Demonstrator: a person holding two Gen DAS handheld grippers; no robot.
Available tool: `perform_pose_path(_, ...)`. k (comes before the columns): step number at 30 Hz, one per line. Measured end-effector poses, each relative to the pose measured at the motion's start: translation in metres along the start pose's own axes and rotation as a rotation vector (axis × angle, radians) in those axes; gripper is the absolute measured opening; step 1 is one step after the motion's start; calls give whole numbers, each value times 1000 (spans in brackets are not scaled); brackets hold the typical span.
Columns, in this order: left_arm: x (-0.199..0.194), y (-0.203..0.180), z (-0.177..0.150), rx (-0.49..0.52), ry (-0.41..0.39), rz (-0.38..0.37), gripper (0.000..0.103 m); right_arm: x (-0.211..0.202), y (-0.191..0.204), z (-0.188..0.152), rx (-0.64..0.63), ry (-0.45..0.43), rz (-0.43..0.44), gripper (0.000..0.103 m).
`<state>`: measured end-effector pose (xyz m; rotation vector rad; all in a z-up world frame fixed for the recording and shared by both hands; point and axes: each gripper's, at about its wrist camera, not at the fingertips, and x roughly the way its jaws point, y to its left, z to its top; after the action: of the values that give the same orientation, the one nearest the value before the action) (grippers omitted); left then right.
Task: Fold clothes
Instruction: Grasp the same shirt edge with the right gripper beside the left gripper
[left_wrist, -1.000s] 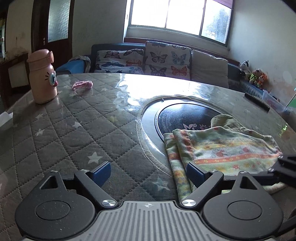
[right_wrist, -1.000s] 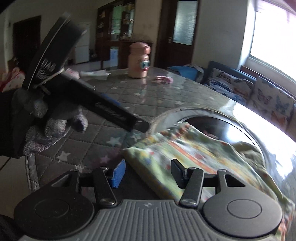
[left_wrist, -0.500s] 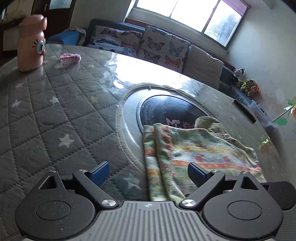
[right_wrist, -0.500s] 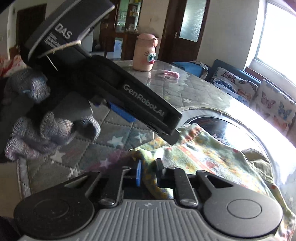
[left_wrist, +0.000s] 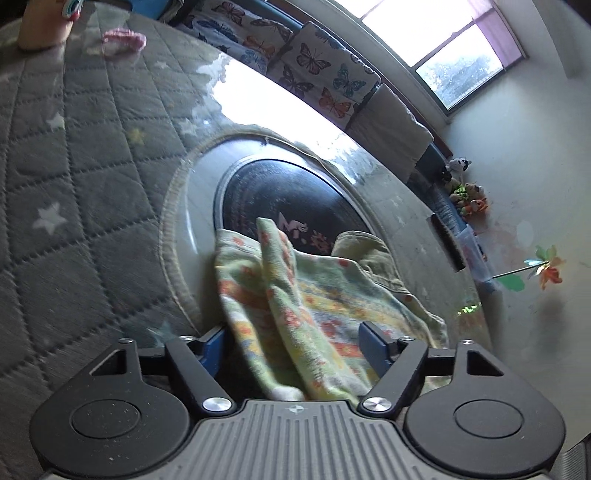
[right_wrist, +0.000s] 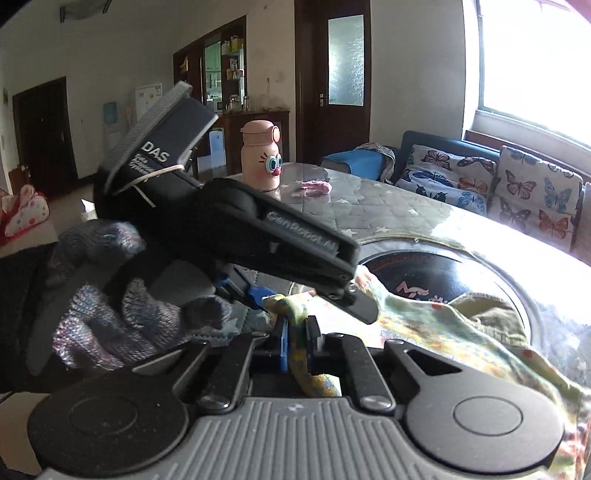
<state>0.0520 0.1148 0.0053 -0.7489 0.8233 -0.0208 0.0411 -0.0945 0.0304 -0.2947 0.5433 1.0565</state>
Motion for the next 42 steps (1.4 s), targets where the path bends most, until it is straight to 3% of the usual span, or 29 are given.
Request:
perform_pose_path(3,4,0,-1,-25,10,-18,54,-3,-1,-3,7,-5,5,8)
perform_pose_path(5,6,1,-2,-34,16,-18,35,-5,-2,-4,10,-9,7,8)
perform_pose_path(7,10,3,-2,-41,18,-18,24,-6,-3,-5,18,-10,11,8)
perform_pose_path(11,11,5,-3,-44,14,-16,17,-9,-8,-9,38,-7,28,9)
perform_pose_path(15,11,5,-4,-36,10,-16,16,-19,-19,-12,65,-5,14,17)
perform_pose_path(24,12,6,-7,-29,0,-17,16,-17,-71,-22,161,42,-213,17)
perform_pose_path(28,13,6,-7,-27,-1,-17,16,6,-94,-24,179,67,-247,18)
perform_pose_path(32,11,6,-7,-23,-1,-17,16,3,-107,-28,218,52,-237,20)
perform_pose_path(42,12,5,-8,-10,-1,-16,16,16,-161,-28,303,57,-362,20)
